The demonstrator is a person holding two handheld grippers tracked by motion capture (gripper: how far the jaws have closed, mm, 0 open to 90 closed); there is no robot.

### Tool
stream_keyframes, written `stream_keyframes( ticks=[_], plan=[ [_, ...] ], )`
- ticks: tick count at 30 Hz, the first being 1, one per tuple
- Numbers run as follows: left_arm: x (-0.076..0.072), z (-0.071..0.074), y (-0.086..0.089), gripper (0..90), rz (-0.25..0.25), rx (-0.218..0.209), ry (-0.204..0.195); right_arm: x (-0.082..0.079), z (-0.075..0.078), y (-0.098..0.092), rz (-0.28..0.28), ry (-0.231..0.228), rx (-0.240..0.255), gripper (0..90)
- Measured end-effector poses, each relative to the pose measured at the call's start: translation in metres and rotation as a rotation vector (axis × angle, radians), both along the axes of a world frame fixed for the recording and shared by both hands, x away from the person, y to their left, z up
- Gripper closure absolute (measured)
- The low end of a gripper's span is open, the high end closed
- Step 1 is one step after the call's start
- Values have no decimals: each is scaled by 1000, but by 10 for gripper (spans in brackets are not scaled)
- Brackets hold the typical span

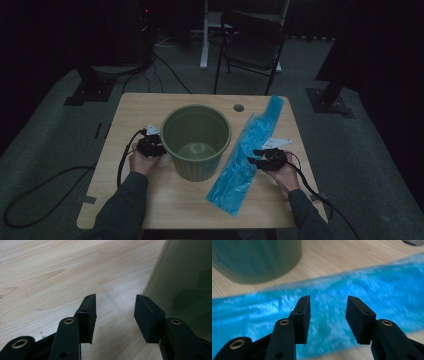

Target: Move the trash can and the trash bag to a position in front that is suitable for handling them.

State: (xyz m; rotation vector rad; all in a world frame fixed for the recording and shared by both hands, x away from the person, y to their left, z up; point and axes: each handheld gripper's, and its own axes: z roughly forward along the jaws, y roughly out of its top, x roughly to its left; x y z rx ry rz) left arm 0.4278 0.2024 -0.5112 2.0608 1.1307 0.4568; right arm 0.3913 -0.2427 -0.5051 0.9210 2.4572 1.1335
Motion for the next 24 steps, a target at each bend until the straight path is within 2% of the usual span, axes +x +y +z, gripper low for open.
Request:
stream_keyframes(
  ticks=[5, 7, 10, 17, 24],
  plan=[
    [-1, 2, -3, 533, -19, -3, -7, 6, 5, 16, 20, -11, 14, 564],
    [-2, 2, -4, 534, -29, -7, -9, 12, 9, 30, 41, -10, 28, 584],
    [-2, 2, -4, 538, -37, -10, -11, 15, 13, 41, 52, -14, 34, 601],
    [-4, 3, -7, 557, -48, -7, -13, 22, 17, 55, 49, -24, 33, 613],
    [-5, 4, -14, 582, -83, -4, -6, 29, 17, 65, 39, -24, 36, 621]
  ],
)
